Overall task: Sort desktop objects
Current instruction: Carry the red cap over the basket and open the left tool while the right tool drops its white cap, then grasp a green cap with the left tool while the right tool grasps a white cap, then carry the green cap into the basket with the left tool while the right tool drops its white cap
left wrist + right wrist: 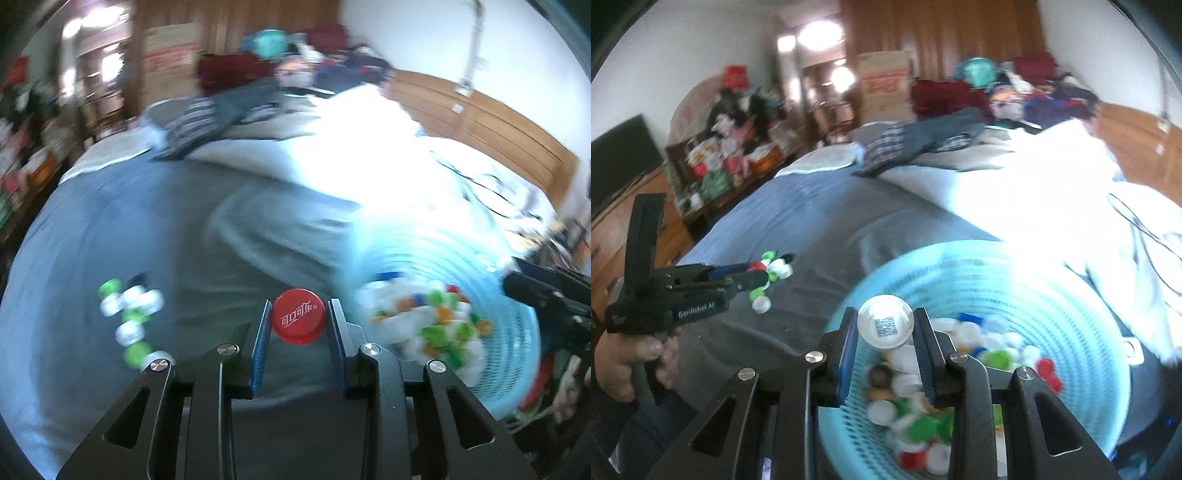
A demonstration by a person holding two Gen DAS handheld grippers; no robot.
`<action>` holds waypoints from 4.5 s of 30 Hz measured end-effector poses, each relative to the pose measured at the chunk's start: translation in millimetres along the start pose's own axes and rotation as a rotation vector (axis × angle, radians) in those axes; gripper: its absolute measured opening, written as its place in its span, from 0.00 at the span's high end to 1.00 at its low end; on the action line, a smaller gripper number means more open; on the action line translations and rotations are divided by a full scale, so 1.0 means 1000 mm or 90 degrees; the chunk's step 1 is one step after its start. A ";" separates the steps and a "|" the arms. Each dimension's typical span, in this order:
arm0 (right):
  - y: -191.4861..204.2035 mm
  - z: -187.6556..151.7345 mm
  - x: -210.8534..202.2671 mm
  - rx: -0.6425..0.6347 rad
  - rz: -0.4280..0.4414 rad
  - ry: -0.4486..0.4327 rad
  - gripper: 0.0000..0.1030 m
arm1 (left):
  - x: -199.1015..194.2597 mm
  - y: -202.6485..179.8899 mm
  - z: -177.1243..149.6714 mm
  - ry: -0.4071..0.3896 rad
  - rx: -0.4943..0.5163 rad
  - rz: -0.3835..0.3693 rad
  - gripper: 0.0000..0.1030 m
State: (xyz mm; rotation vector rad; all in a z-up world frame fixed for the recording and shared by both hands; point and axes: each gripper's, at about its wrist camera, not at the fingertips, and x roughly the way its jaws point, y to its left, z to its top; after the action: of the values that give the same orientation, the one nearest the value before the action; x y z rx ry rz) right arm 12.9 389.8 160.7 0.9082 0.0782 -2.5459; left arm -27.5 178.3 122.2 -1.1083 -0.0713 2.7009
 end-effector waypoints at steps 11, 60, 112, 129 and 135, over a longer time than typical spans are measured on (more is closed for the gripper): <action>-0.037 -0.003 -0.023 0.055 -0.006 -0.036 0.68 | 0.020 -0.097 0.030 0.025 0.086 -0.067 0.76; 0.013 -0.004 0.001 -0.001 0.049 -0.013 0.41 | 0.000 0.019 -0.011 -0.006 -0.007 0.045 0.51; 0.138 -0.014 0.114 -0.097 0.187 0.079 0.67 | -0.014 0.134 -0.067 0.028 -0.106 0.112 0.76; -0.011 0.000 -0.035 0.027 -0.001 -0.048 0.66 | -0.011 -0.068 0.025 -0.015 0.090 -0.027 0.76; -0.037 -0.005 -0.052 0.058 -0.019 -0.059 0.66 | 0.002 -0.119 0.025 0.009 0.147 -0.051 0.76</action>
State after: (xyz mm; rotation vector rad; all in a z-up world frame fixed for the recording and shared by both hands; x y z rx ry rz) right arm 36.6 444.5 185.2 0.8271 -0.0518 -2.6336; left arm -24.6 296.2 153.5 -1.0319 0.1897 2.5530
